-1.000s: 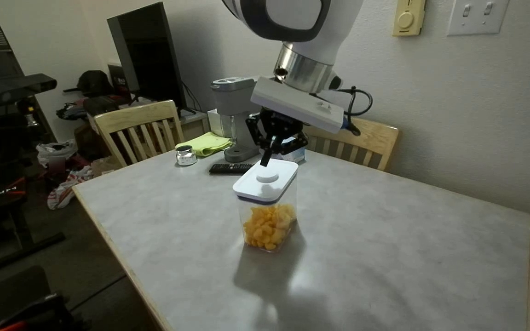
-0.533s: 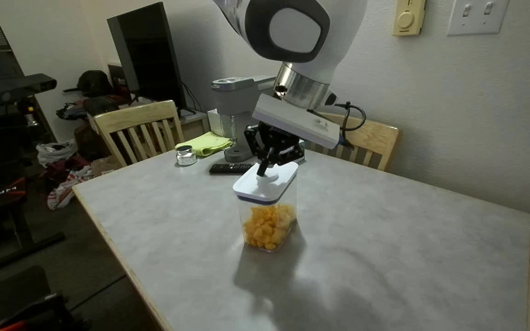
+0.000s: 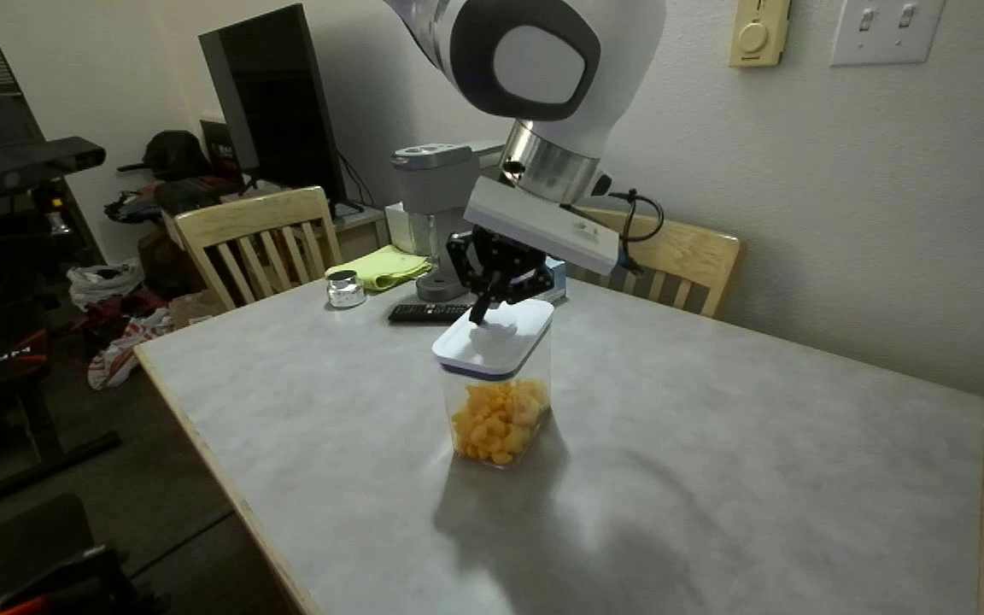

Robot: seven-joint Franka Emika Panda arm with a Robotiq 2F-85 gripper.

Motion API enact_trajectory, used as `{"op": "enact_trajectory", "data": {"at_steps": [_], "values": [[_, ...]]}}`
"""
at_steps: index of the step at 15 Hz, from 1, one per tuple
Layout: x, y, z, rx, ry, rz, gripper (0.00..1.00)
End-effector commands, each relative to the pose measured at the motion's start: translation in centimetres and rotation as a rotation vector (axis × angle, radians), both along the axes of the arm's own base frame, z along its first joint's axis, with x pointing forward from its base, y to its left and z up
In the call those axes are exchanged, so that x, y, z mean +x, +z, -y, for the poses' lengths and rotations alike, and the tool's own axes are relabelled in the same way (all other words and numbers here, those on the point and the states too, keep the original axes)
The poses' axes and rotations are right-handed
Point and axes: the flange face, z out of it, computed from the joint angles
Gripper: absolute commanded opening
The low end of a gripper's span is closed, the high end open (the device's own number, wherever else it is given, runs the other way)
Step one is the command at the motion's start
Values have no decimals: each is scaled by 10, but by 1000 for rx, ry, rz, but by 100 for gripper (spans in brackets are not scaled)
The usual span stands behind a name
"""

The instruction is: Use the lid to close the container

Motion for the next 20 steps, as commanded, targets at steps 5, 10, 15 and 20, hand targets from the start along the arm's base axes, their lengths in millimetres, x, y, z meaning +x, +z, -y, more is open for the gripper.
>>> {"op": "enact_trajectory", "data": {"at_steps": [5,10,15,20], "values": [[3,-22,11,25,9,-2,0],[3,-43,18,1,4,-18,0],[3,-49,17,9,3,-27,0],[2,-59,20,27,-17,-35,0]]}}
